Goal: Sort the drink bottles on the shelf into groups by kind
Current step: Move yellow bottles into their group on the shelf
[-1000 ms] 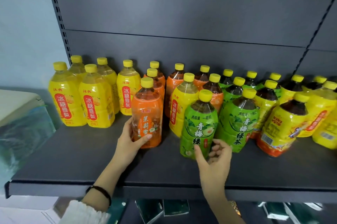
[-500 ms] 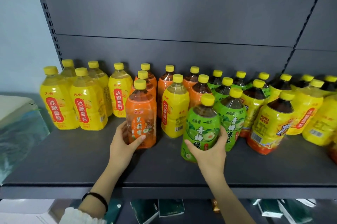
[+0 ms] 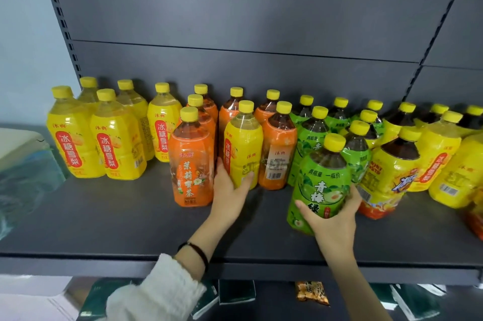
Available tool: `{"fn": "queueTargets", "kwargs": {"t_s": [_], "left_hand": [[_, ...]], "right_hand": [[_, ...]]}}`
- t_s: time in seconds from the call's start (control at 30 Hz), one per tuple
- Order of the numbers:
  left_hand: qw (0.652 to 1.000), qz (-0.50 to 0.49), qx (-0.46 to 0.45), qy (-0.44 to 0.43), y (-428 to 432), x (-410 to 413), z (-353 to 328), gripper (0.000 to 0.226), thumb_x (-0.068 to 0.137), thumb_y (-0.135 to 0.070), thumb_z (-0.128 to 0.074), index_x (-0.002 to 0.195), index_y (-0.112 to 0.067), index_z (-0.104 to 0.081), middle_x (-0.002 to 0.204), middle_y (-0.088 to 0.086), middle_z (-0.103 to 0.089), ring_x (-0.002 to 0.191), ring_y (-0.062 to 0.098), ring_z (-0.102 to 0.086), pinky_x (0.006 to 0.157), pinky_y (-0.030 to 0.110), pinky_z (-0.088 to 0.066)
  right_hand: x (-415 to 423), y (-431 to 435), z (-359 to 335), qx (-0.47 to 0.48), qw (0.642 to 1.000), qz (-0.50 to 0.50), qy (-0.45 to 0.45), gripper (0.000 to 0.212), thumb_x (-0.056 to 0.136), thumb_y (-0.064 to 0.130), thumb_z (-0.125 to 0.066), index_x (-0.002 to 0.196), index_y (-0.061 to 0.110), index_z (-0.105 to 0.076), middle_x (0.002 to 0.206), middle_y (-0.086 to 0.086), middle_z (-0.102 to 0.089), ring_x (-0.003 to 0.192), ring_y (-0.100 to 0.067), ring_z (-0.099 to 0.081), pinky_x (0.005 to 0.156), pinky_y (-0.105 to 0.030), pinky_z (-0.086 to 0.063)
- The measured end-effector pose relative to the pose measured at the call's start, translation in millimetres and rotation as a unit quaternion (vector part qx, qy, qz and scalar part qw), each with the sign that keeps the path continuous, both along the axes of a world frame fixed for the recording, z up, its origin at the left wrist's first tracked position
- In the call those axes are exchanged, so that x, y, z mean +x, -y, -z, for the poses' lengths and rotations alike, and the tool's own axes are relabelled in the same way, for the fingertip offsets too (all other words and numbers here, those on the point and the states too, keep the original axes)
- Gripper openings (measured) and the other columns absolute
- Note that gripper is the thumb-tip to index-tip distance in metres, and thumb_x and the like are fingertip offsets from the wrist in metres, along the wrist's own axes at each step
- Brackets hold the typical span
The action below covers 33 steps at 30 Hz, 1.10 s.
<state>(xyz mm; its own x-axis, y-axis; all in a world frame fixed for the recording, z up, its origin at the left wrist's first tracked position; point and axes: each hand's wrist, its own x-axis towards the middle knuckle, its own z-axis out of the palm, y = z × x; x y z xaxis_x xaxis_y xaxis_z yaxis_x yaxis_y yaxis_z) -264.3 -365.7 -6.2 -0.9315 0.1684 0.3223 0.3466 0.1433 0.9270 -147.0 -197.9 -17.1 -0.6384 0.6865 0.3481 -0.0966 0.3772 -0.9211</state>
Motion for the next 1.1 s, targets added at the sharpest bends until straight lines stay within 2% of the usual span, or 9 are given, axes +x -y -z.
{"fn": "queueTargets", "kwargs": {"t_s": [0.1, 0.2, 0.33, 0.43, 0.57, 0.7, 0.87, 0.97, 1.1], "left_hand": [[0.997, -0.024, -0.052, 0.043, -13, -18, 0, 0.101, 0.076, -0.061, -0.061, 0.152, -0.021, -0.006, 0.157, 0.002, -0.023, 0.143, 0.023, -0.022, 0.118, 0.041, -0.016], [0.997, -0.04, -0.039, 0.062, -17, -17, -2, 0.111, 0.063, -0.076, -0.054, 0.151, -0.028, -0.008, 0.155, 0.003, -0.025, 0.142, 0.025, -0.023, 0.117, 0.046, -0.019], [0.993, -0.023, -0.019, 0.115, -17, -8, -1, 0.113, 0.063, -0.068, -0.058, 0.151, -0.03, 0.002, 0.157, 0.002, -0.006, 0.145, 0.024, -0.007, 0.119, 0.041, -0.012], [0.989, 0.0, -0.013, 0.145, -17, 2, -5, 0.118, 0.061, -0.068, -0.057, 0.15, -0.03, 0.009, 0.151, -0.001, -0.006, 0.144, 0.022, -0.005, 0.115, 0.033, -0.013], [0.99, -0.004, -0.015, 0.141, -16, 9, -3, 0.112, 0.067, -0.068, -0.057, 0.151, -0.029, 0.006, 0.138, -0.005, -0.015, 0.139, 0.02, -0.012, 0.114, 0.032, -0.017], [0.99, -0.103, 0.004, 0.098, -21, 3, 1, 0.09, 0.077, -0.055, -0.062, 0.147, -0.016, -0.022, 0.144, 0.006, -0.033, 0.135, 0.026, -0.031, 0.113, 0.045, -0.03], [0.987, -0.066, 0.097, 0.113, -22, 7, 2, 0.088, 0.082, -0.042, -0.068, 0.147, -0.021, -0.012, 0.145, 0.001, -0.036, 0.132, 0.019, -0.039, 0.112, 0.044, -0.034], [0.989, -0.094, 0.042, 0.106, -25, 12, 5, 0.098, 0.082, -0.047, -0.067, 0.152, -0.016, -0.006, 0.148, 0.005, -0.023, 0.138, 0.022, -0.023, 0.114, 0.034, -0.021], [0.988, -0.118, -0.022, 0.097, -24, 25, 13, 0.094, 0.084, -0.049, -0.062, 0.152, -0.016, -0.005, 0.136, 0.007, -0.023, 0.13, 0.024, -0.021, 0.098, 0.022, -0.017]], "right_hand": [[-1, -3, 2, -0.003, 1.0, -0.009, -0.004, 0.111, 0.058, 0.028, -0.09, 0.144, 0.032, -0.021, 0.131, 0.009, -0.041, 0.122, -0.009, -0.042, 0.1, -0.027, -0.035], [-2, -7, 4, -0.003, 1.0, -0.017, -0.007, 0.111, 0.056, 0.028, -0.09, 0.143, 0.032, -0.021, 0.132, 0.007, -0.041, 0.124, -0.011, -0.043, 0.103, -0.03, -0.037], [-3, -8, 5, -0.006, 1.0, -0.024, -0.014, 0.111, 0.055, 0.028, -0.091, 0.141, 0.035, -0.022, 0.134, 0.005, -0.04, 0.126, -0.013, -0.043, 0.106, -0.033, -0.038], [-3, -8, 6, -0.006, 0.999, -0.026, -0.025, 0.109, 0.055, 0.025, -0.091, 0.138, 0.039, -0.021, 0.132, 0.007, -0.039, 0.125, -0.012, -0.042, 0.103, -0.029, -0.037], [-4, -9, 8, -0.012, 0.999, -0.032, -0.031, 0.11, 0.054, 0.027, -0.091, 0.14, 0.036, -0.023, 0.134, 0.005, -0.04, 0.126, -0.013, -0.043, 0.106, -0.033, -0.039], [-5, -9, 11, -0.012, 0.999, -0.036, -0.031, 0.111, 0.054, 0.028, -0.09, 0.142, 0.034, -0.022, 0.135, 0.005, -0.04, 0.128, -0.015, -0.043, 0.109, -0.041, -0.039], [-4, -8, 12, -0.02, 0.998, -0.043, -0.033, 0.111, 0.056, 0.026, -0.091, 0.142, 0.035, -0.021, 0.137, 0.004, -0.038, 0.129, -0.015, -0.042, 0.11, -0.041, -0.039], [-4, -8, 12, -0.023, 0.998, -0.043, -0.033, 0.112, 0.057, 0.025, -0.09, 0.143, 0.034, -0.019, 0.138, 0.005, -0.037, 0.13, -0.014, -0.04, 0.111, -0.04, -0.038], [-3, -5, 10, -0.026, 0.998, -0.037, -0.035, 0.114, 0.05, 0.043, -0.084, 0.144, 0.034, -0.019, 0.14, 0.004, -0.036, 0.132, -0.015, -0.039, 0.111, -0.039, -0.036]]}}
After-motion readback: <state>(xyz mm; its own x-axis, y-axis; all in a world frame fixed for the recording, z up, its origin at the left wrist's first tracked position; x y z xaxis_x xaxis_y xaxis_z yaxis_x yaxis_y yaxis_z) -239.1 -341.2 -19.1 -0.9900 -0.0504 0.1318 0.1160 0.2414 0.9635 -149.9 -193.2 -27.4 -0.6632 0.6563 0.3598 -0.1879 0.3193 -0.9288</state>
